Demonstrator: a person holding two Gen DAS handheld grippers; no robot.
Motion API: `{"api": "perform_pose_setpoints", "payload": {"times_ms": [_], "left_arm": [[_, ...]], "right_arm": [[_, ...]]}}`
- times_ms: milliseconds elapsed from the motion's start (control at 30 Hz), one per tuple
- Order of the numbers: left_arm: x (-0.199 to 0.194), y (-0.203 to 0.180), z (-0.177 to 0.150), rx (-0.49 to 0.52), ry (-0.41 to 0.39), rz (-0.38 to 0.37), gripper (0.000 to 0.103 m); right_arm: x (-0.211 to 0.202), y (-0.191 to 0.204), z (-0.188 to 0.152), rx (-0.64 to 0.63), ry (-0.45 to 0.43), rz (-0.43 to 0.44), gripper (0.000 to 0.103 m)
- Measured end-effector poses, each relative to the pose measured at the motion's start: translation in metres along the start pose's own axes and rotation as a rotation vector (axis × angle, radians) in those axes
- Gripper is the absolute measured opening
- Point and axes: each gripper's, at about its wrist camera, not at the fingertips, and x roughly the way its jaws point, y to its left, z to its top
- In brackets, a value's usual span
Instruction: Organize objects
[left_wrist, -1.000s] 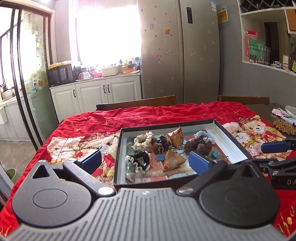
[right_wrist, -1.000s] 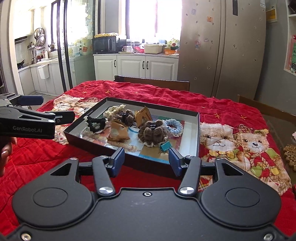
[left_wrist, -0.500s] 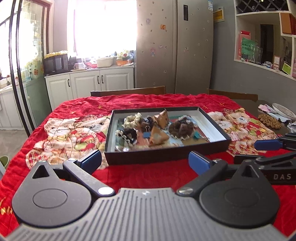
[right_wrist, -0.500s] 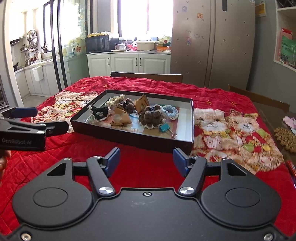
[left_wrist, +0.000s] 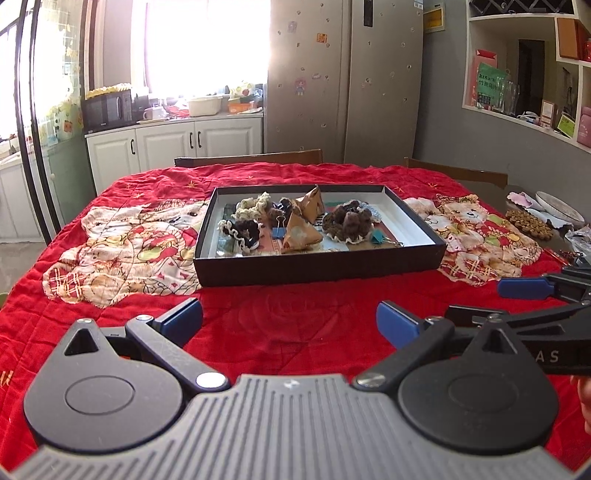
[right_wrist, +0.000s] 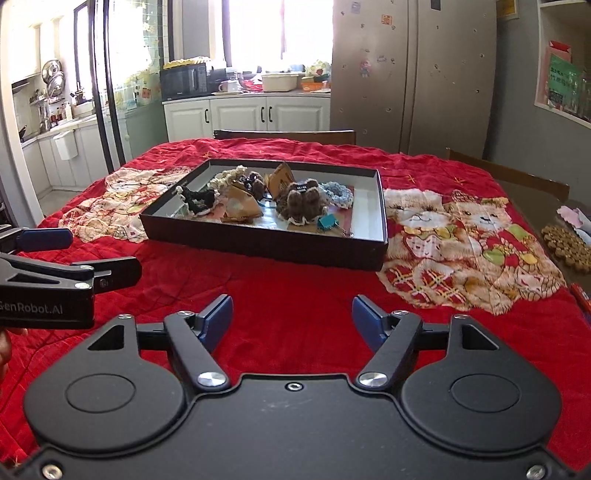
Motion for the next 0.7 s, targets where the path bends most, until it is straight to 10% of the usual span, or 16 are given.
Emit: {"api": "perform_pose_setpoints", "payload": {"times_ms": [700], "left_arm": [[0.0081, -0.001, -0.0105, -0.027, 0.036, 0.003, 0.103]], "right_arm": [[0.009, -0.0007, -0.0104, 0.02, 0.023, -0.003, 0.071]]}}
